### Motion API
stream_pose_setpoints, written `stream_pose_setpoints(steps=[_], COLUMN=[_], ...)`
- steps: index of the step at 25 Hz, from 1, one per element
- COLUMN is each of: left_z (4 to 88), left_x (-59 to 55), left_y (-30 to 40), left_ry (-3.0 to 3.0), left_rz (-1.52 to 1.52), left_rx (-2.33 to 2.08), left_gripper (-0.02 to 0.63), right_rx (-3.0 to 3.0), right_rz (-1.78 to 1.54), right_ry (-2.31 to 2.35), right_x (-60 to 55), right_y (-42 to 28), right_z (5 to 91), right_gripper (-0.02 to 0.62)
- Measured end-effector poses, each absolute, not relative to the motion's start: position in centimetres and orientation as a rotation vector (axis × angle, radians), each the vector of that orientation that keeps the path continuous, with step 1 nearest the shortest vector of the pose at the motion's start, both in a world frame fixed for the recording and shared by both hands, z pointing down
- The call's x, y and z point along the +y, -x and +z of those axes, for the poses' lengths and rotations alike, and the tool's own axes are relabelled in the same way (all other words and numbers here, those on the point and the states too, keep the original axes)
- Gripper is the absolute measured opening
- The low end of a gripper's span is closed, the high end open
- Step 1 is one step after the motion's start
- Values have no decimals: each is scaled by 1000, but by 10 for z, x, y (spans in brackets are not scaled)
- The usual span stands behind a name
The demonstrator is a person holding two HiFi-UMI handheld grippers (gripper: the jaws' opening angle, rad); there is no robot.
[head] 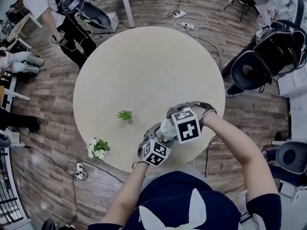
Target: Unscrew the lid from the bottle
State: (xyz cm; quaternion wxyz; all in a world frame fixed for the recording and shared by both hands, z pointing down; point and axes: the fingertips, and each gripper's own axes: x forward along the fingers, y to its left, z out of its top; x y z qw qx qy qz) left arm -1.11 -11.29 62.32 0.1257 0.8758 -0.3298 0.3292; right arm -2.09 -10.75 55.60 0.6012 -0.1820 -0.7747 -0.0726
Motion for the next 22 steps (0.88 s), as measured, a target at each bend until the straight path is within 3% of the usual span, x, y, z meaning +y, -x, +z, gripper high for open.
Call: stream_pose_setpoints(steps=[6,12,22], left_z=[625,625,627], left_x=[-109,-109,-109], left_y=[7,8,11], left_ry=[-2544,-2544,-2536], left_rz=[967,965,965], left_rx=[-963,-967,-971], left_gripper=[345,345,345], right_rx=[-1928,-2242,-2353], right_rz=[-73,132,414], right_ry=[302,13,-687], right_x=[-102,-103,-123], right_y=[20,41,35], right_z=[557,541,549], right_gripper=[392,454,437])
